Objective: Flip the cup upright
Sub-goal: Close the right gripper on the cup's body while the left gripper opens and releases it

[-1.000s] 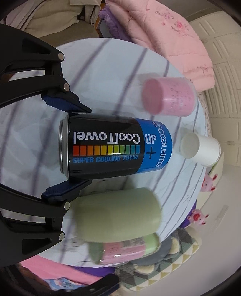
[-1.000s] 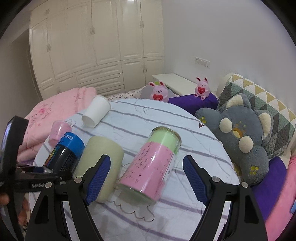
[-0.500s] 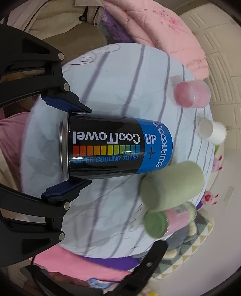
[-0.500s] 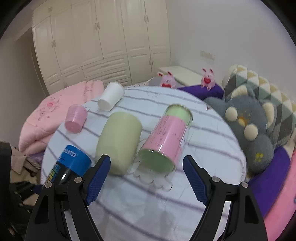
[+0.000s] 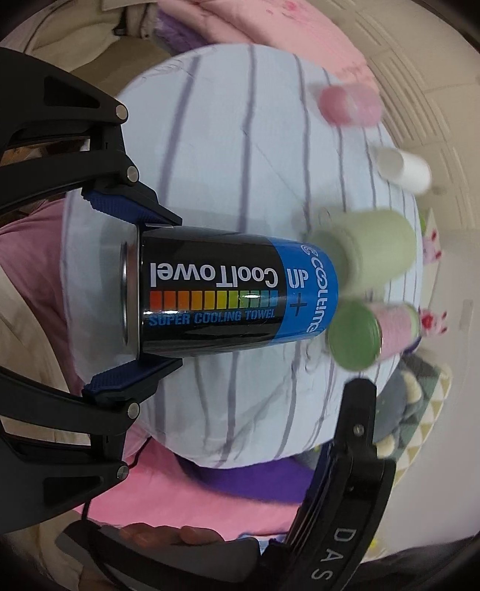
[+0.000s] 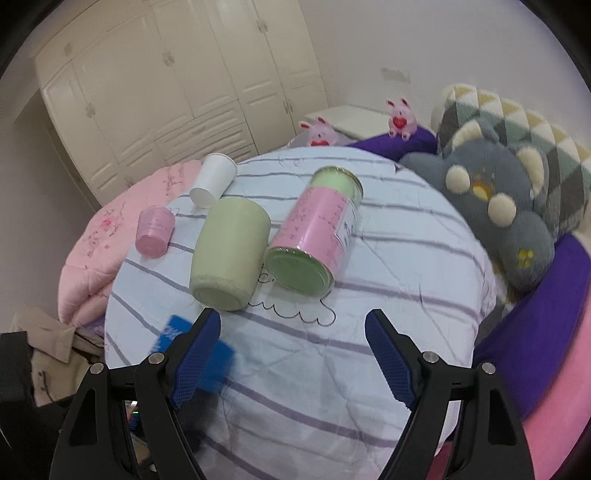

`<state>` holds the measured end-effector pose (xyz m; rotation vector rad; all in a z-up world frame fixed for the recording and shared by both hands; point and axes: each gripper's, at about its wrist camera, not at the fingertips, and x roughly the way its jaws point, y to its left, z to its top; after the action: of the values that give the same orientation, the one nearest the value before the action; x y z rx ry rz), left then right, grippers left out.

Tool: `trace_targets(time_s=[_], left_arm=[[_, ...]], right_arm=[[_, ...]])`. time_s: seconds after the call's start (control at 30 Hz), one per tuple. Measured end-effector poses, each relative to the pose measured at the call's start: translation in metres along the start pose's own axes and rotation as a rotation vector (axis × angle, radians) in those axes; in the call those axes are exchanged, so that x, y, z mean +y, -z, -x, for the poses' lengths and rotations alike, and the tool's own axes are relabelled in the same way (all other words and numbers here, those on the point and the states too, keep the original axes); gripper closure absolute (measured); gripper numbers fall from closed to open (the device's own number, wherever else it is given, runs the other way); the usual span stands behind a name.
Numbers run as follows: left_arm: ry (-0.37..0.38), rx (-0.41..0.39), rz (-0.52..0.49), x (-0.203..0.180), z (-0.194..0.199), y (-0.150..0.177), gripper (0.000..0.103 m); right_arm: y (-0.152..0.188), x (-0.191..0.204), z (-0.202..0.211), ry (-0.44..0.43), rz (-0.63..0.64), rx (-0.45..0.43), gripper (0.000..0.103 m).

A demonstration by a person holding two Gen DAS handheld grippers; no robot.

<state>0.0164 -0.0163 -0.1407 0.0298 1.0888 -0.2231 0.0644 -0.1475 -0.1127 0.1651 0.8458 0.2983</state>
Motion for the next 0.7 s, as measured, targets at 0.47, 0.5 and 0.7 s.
trace_targets(time_s=[0.47, 0.5, 0.7], left_arm=[[0.006, 0.004, -0.111, -0.025, -0.016, -0.029, 0.035], [-0.001, 0.003, -0.117, -0.025, -0.015, -0.028, 0.034], [-0.025, 0.006, -0.118, -0.024, -0.01, -0.028, 0.009]], right_arm=[[-0.003, -0.027, -0.02, -0.038, -0.129, 0.078, 0.021], [-0.003, -0.028, -0.021, -0.046, -0.136, 0.084, 0.021], [-0.004, -0.03, -0.032, -0.138, -0.198, 0.155, 0.021]])
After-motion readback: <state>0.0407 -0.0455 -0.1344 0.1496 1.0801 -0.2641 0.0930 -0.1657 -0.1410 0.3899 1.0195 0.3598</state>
